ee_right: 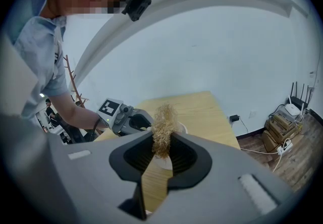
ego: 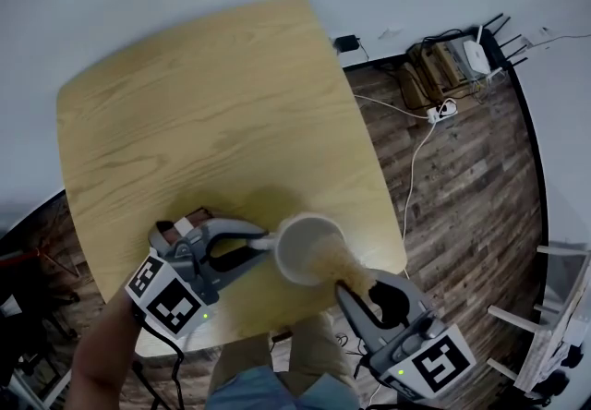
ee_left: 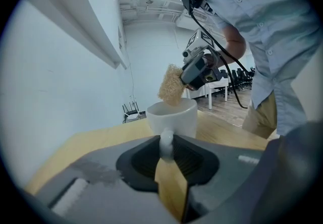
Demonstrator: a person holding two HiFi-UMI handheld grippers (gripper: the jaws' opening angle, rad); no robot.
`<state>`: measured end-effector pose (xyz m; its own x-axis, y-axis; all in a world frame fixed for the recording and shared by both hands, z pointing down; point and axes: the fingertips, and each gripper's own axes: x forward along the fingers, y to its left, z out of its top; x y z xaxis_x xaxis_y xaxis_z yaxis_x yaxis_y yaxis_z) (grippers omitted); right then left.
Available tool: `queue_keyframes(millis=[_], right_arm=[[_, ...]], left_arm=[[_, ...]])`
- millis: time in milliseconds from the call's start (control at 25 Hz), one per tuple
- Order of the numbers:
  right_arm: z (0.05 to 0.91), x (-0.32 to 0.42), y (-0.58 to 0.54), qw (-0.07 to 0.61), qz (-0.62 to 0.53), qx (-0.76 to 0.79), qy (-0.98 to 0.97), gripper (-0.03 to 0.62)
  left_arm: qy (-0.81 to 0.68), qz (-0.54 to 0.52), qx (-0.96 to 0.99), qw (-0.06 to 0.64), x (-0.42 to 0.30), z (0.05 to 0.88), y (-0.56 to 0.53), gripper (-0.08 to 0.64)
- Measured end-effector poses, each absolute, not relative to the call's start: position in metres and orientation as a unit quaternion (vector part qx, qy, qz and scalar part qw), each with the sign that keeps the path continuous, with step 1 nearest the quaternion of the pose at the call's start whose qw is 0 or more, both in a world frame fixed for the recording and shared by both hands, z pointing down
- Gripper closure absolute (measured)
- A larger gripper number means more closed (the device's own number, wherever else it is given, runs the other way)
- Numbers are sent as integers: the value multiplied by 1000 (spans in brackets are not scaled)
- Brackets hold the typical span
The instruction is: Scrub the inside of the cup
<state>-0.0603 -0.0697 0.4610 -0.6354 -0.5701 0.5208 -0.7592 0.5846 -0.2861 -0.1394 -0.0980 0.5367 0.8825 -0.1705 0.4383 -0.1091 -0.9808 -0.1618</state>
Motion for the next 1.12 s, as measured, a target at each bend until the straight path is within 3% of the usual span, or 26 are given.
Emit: queue_keyframes(millis=[320,1120], right_arm=[[470,-53,-66,193,242,368,-877,514],[471,-23,-53,237,214,302,-898,514]], left_arm=[[51,-288,-956,37,-133,529,-83,462],[41,-415,-907,57,-100,507,-67,463]])
